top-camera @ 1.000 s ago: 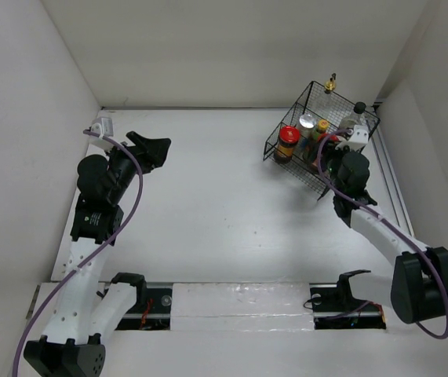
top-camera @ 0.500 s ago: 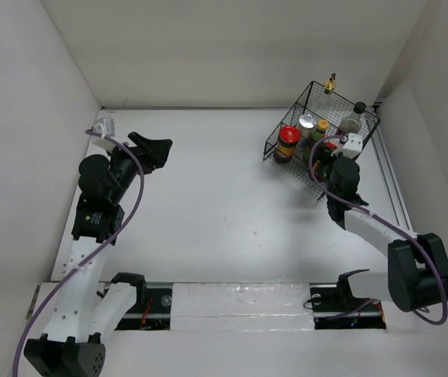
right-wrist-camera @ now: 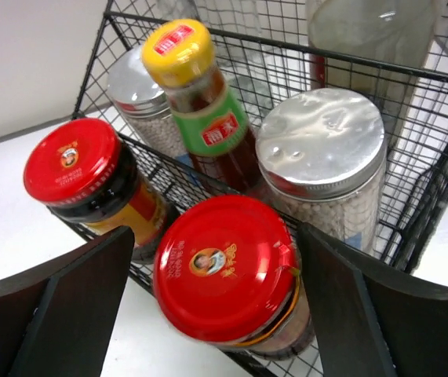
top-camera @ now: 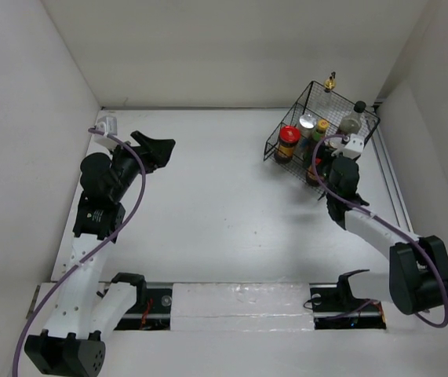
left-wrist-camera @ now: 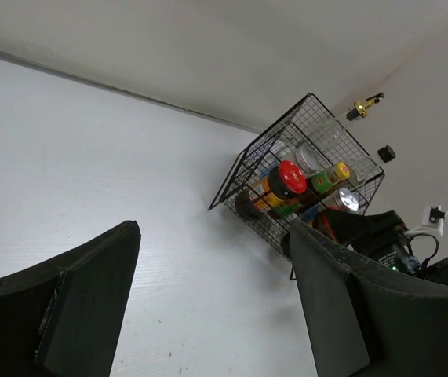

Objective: Organize the condiment bottles

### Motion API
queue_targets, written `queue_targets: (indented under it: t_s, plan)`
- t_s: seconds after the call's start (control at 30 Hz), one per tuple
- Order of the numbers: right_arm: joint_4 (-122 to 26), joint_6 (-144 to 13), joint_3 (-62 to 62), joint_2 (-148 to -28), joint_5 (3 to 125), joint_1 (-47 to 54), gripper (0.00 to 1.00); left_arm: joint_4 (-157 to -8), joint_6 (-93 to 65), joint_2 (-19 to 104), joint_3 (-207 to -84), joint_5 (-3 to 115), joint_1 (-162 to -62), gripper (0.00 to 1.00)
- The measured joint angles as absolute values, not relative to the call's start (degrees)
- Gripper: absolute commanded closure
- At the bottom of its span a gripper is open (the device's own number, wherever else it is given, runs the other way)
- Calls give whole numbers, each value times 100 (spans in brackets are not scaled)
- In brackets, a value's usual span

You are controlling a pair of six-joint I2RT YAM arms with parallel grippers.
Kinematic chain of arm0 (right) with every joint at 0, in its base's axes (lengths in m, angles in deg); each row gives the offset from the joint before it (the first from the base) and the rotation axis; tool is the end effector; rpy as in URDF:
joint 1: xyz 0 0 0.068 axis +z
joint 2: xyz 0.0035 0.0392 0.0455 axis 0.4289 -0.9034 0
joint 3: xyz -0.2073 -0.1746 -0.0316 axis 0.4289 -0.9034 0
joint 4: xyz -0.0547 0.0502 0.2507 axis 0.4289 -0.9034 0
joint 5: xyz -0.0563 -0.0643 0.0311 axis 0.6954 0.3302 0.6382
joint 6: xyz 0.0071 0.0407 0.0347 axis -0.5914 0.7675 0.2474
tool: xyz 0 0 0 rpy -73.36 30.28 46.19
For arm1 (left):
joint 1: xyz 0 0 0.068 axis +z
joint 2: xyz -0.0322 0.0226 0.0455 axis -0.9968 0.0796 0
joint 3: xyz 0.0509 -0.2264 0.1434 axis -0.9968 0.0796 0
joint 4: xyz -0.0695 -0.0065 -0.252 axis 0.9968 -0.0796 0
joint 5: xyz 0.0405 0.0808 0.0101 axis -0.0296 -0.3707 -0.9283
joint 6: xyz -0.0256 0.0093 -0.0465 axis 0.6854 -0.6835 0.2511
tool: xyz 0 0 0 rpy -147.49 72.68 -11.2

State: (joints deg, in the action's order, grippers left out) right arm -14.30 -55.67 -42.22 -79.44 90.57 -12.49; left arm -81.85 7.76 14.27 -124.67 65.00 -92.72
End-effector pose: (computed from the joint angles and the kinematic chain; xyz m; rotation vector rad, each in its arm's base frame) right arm 0.2715 0.0501 0.2458 0.3098 1.6469 0.1092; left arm 0.1852 -0.0345 0.3964 -0.0900 1.5075 -0.8007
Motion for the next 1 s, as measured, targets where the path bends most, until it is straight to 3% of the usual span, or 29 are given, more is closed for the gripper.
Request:
queue_targets:
  t_s: [0.2,0.27,0.33,0.37,0.7,1.0]
  plan:
    - [-1841,-5478,-4222,-7514,9061,-1256,9,-8183,776,1427,-12467,6511,-9272,27]
    - [-1968,-5478,-4207,-7289,9061,-1256,9,-8180,773,1427,-12467,6511,-9272,17]
    - [-2117,-5478,-4150,-7029,9061,-1225,6,-8178,763,1427,-12467,6533,-9272,0]
    - [-2193,-5482,-4093,-6889,9059,-1197,0,-8172,763,1431,-12467,6559,-9272,0]
    - [-2932,-5629,-3074,-5813,7922,-279,0,-8097,763,1921,-12467,7090,-9272,0]
    - [-3081,-5650,-3625,-6349,6618,1236,0,-7794,773,2126,-12369,7495,-9272,0]
